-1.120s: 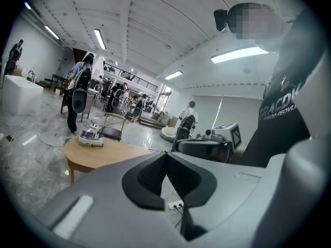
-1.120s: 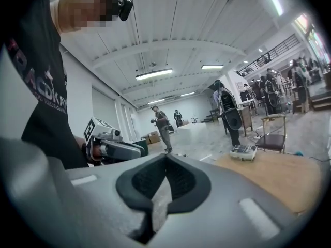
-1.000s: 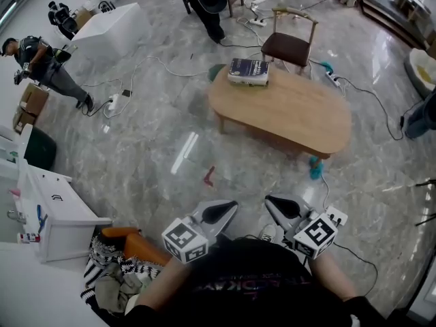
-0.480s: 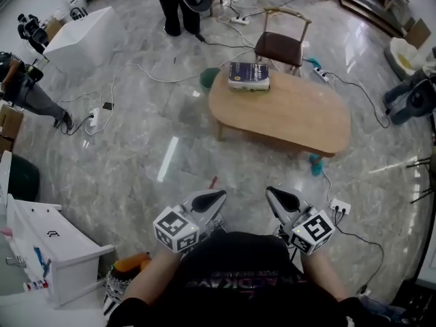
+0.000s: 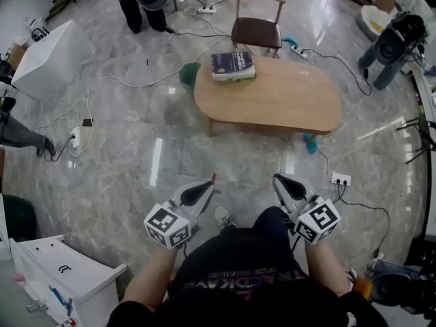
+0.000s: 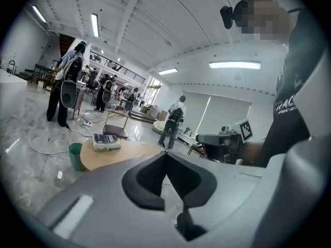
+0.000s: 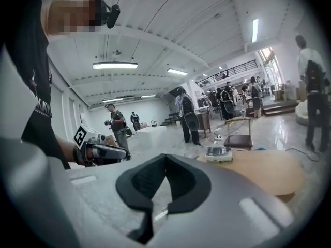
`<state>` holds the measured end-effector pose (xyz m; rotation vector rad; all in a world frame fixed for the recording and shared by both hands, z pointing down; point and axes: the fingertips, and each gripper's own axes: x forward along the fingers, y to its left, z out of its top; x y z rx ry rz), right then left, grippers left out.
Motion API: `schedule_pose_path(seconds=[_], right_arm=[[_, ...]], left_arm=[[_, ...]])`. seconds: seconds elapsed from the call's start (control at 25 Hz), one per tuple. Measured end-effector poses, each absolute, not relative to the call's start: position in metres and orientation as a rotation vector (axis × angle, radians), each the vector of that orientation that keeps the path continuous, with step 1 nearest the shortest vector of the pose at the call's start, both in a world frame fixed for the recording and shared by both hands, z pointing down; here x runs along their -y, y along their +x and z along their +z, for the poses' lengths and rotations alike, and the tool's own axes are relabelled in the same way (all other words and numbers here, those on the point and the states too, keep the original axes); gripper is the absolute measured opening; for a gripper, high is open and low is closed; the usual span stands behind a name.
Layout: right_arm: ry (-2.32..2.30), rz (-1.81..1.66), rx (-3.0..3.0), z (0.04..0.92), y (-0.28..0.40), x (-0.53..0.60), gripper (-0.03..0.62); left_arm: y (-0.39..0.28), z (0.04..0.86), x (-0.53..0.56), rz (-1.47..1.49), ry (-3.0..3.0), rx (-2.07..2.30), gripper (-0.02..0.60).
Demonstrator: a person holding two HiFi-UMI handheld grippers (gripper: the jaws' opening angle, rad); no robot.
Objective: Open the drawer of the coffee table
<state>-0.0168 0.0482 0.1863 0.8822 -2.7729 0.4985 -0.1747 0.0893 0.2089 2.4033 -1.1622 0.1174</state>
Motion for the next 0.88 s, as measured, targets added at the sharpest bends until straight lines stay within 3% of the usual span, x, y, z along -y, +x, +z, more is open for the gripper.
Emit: schedule_pose_path(seconds=[0.88], right_arm=[[0.945, 0.567, 2.677, 0.249, 0.016, 0.074, -0.003]], left_arm=[[-0.178, 0.255, 0.027, 0.229, 2.379, 1.279, 0.006]])
